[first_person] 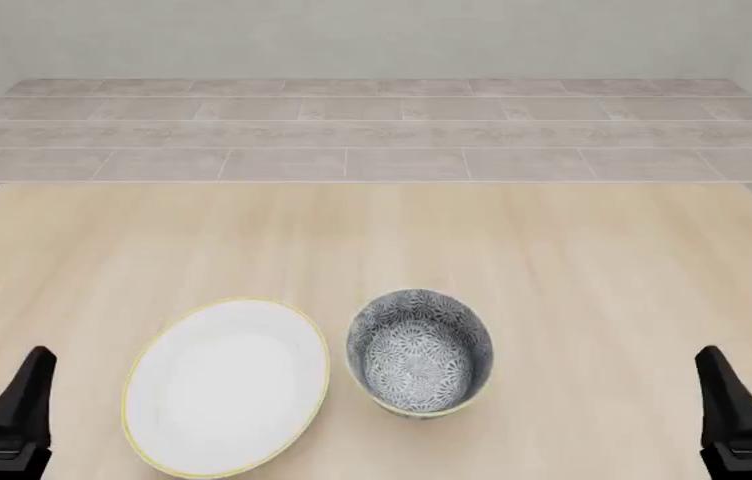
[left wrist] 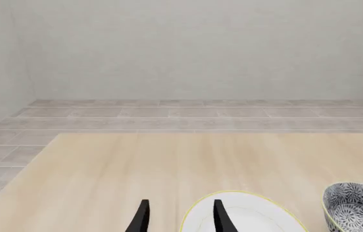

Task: Put the bowl on the plate.

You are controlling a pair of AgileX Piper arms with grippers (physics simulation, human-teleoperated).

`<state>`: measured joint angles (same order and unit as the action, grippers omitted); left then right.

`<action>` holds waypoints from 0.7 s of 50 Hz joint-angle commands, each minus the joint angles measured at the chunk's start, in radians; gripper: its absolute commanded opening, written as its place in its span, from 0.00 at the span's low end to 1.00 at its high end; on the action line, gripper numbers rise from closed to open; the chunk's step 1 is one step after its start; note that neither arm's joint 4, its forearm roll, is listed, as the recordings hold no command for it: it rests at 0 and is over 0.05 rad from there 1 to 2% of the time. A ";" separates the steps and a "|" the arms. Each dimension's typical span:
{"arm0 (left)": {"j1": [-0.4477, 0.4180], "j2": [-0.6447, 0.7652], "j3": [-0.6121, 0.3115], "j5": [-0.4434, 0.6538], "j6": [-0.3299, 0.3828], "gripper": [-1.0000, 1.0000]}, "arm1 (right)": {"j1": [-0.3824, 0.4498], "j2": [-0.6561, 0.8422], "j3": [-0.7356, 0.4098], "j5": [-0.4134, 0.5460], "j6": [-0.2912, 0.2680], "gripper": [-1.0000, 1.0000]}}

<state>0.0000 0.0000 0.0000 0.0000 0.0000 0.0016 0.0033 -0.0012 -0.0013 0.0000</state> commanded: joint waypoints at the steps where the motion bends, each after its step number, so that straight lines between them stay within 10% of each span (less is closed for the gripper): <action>1: 0.000 0.000 0.000 0.000 0.000 1.00 | 0.005 0.023 -0.003 -0.015 0.001 1.00; 20: 0.000 0.000 0.000 0.000 0.000 1.00 | 0.008 0.025 -0.047 0.025 -0.018 1.00; 35: 0.000 0.000 0.000 0.000 0.000 1.00 | -0.021 0.301 -0.352 0.130 0.078 1.00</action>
<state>0.0000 0.0000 0.0000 0.0000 0.0000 -0.0135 0.1531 -0.1895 0.0698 0.0461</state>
